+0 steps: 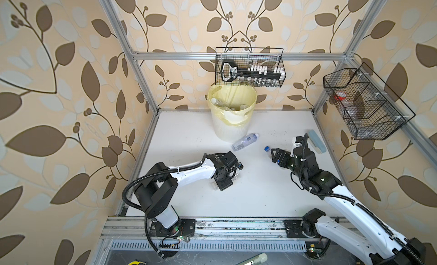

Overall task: Throw the plastic bottles in the bin
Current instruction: Pick up the plastic bottle from the bottom-center of the table, then throw the plastic bottle into the trash bin.

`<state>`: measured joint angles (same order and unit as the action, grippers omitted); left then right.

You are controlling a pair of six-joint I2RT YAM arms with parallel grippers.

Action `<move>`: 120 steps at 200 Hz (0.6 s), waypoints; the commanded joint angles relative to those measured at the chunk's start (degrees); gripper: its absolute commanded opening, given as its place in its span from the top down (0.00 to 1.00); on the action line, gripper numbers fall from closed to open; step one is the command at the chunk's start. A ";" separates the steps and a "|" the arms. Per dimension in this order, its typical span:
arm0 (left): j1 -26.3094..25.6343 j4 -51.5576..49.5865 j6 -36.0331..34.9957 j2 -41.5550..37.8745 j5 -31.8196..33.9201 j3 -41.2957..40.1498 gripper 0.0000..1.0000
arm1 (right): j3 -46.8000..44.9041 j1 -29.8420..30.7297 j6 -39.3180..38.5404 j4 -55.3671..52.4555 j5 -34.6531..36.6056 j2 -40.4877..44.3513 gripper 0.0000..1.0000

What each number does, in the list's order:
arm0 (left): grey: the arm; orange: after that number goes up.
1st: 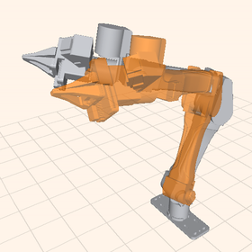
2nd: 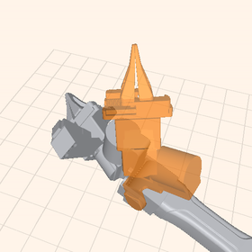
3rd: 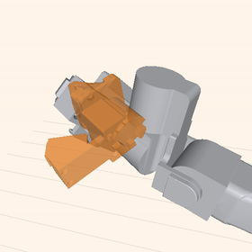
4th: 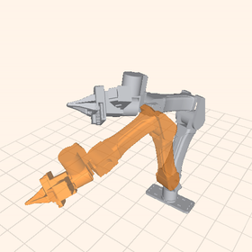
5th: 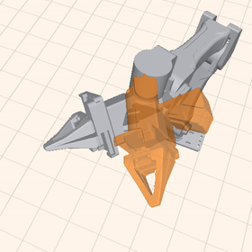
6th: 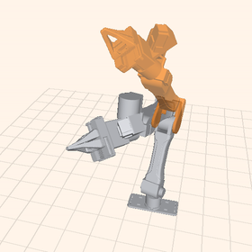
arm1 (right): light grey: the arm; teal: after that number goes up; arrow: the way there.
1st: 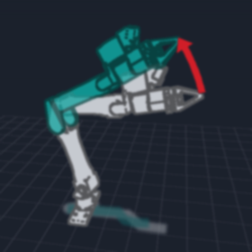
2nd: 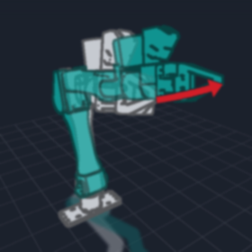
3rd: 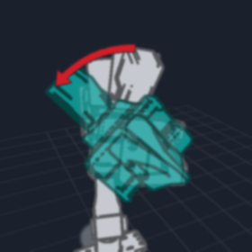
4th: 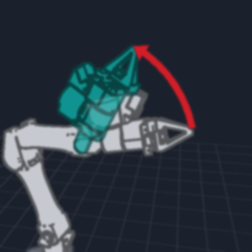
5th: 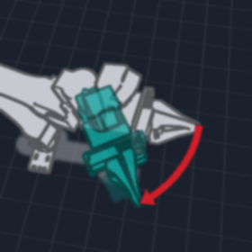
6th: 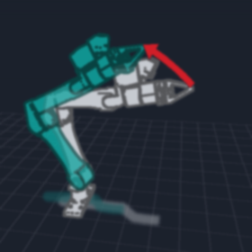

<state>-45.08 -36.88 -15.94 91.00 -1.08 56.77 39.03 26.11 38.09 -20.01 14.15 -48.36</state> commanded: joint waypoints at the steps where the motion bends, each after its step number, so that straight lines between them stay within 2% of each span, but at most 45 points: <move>1: 3.83 -3.14 0.67 -2.73 -1.48 3.79 0.40 | -1.06 -0.18 -0.18 -1.08 -0.33 1.16 0.00; 54: 8.61 -6.38 2.16 -5.39 -3.65 10.38 0.41 | -2.00 -0.18 0.47 -2.49 -1.23 2.17 0.00; 120: 10.39 -10.34 3.97 -8.15 -4.62 19.69 0.41 | -2.72 -0.18 1.29 -2.49 -1.56 3.66 0.00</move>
<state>-35.53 -44.25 -13.43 85.73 -4.27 73.17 37.28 26.11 38.63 -21.58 13.04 -45.65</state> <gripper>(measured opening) 0.597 0.999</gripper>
